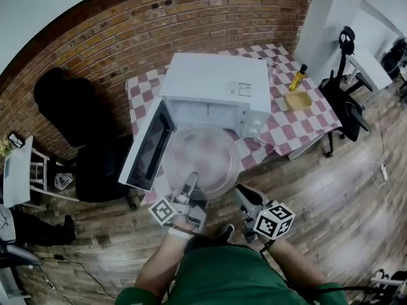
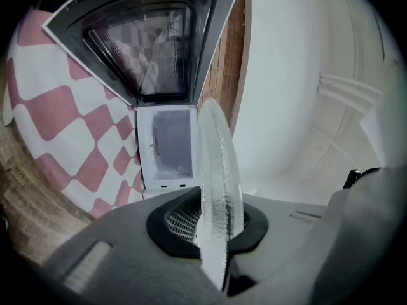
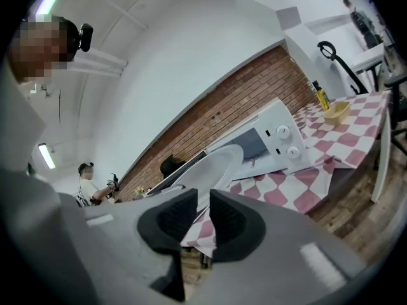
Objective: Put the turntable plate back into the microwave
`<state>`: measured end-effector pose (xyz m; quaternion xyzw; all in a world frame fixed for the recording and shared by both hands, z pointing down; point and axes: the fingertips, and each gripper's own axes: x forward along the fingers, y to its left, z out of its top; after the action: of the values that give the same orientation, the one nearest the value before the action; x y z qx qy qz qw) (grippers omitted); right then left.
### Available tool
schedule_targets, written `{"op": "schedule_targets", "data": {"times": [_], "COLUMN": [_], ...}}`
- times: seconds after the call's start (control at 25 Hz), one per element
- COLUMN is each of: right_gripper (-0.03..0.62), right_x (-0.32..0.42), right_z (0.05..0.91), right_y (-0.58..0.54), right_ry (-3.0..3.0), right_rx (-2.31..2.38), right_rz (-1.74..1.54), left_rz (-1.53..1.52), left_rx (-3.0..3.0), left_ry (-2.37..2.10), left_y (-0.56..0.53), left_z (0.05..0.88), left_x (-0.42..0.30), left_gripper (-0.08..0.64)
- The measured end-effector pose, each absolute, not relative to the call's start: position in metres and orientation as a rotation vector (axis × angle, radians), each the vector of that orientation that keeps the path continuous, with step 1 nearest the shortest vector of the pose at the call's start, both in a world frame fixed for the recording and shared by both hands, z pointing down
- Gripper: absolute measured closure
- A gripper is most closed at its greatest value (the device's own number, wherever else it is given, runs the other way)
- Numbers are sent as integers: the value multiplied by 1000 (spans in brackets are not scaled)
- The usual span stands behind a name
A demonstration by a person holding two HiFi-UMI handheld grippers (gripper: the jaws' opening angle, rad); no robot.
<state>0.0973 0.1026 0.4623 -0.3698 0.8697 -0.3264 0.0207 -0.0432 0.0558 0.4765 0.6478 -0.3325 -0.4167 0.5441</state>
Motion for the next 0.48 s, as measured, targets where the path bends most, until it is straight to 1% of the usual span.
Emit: {"op": "schedule_targets", "data": {"times": [0.48], "right_gripper": [529], "right_x": [85], "right_z": [486], "right_y": [71], "right_ry": [2726], "right_rx": [-1125], "right_rz": [-1088], "left_rz": [-980], "left_rx": [1520], "left_ry": [-807], "left_y": [18], "left_z": [495], "left_x": [-42], "left_gripper": [523]}}
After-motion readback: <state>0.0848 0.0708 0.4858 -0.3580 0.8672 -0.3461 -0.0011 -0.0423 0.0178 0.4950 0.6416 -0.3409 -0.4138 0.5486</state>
